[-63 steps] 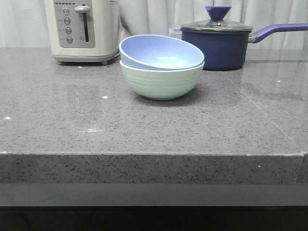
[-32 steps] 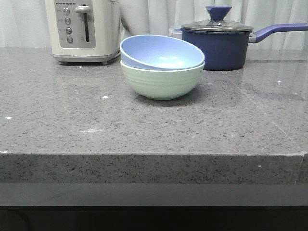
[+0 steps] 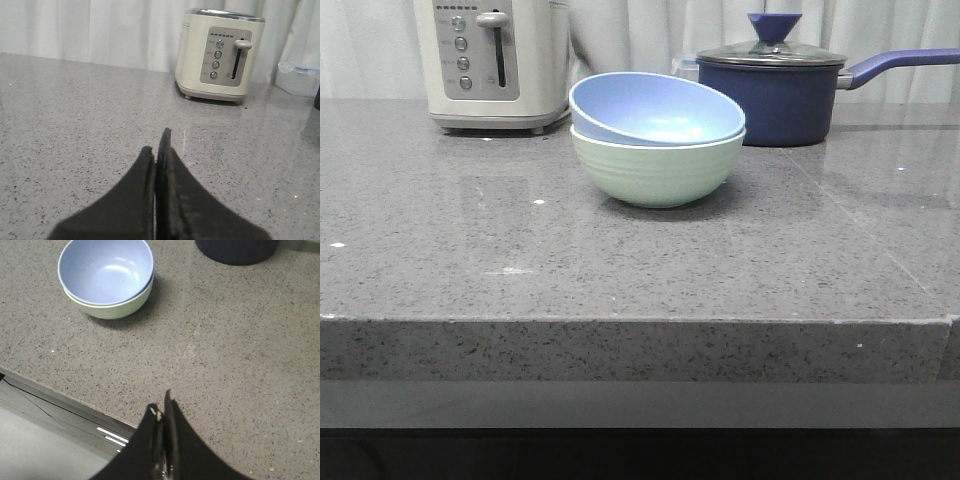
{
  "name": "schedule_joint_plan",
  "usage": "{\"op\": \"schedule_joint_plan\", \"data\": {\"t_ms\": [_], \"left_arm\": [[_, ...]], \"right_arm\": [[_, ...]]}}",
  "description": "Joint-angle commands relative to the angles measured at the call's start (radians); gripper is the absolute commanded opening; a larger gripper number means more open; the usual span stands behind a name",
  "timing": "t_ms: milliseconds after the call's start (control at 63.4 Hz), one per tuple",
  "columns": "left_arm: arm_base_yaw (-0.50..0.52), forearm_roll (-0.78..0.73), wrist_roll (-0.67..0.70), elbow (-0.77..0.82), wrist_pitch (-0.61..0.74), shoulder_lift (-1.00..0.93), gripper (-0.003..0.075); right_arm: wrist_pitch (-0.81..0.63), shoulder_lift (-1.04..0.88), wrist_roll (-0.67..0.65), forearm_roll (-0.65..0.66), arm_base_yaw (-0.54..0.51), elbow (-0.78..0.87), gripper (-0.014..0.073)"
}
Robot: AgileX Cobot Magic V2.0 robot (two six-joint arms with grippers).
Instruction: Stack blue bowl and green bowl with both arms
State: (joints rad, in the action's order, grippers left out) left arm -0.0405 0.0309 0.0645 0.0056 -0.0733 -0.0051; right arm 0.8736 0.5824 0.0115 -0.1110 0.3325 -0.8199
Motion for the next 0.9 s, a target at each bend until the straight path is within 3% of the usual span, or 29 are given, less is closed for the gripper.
{"op": "schedule_joint_plan", "data": {"t_ms": [0,189,315,489,646,883], "left_arm": [[-0.001,0.008,0.000,0.005,0.084,-0.016,-0.0020],[-0.001,0.008,0.000,0.005,0.084,-0.016,-0.0020],[-0.001,0.008,0.000,0.005,0.084,-0.016,-0.0020],[-0.001,0.008,0.000,0.005,0.084,-0.016,-0.0020],[-0.001,0.008,0.000,0.005,0.084,-0.016,-0.0020],[-0.001,0.008,0.000,0.005,0.084,-0.016,-0.0020]], "right_arm": [[-0.105,-0.026,0.003,0.028,-0.052,0.012,-0.0054],[-0.419,-0.192,0.003,0.062,-0.206,0.263,-0.0054],[-0.685,-0.347,0.003,0.062,-0.263,0.459,-0.0054],[-0.925,-0.526,0.003,0.062,-0.319,0.704,-0.0054],[-0.995,-0.605,0.003,0.062,-0.320,0.831,-0.0054],[-0.929,-0.613,0.003,0.062,-0.320,0.830,-0.0054]]}}
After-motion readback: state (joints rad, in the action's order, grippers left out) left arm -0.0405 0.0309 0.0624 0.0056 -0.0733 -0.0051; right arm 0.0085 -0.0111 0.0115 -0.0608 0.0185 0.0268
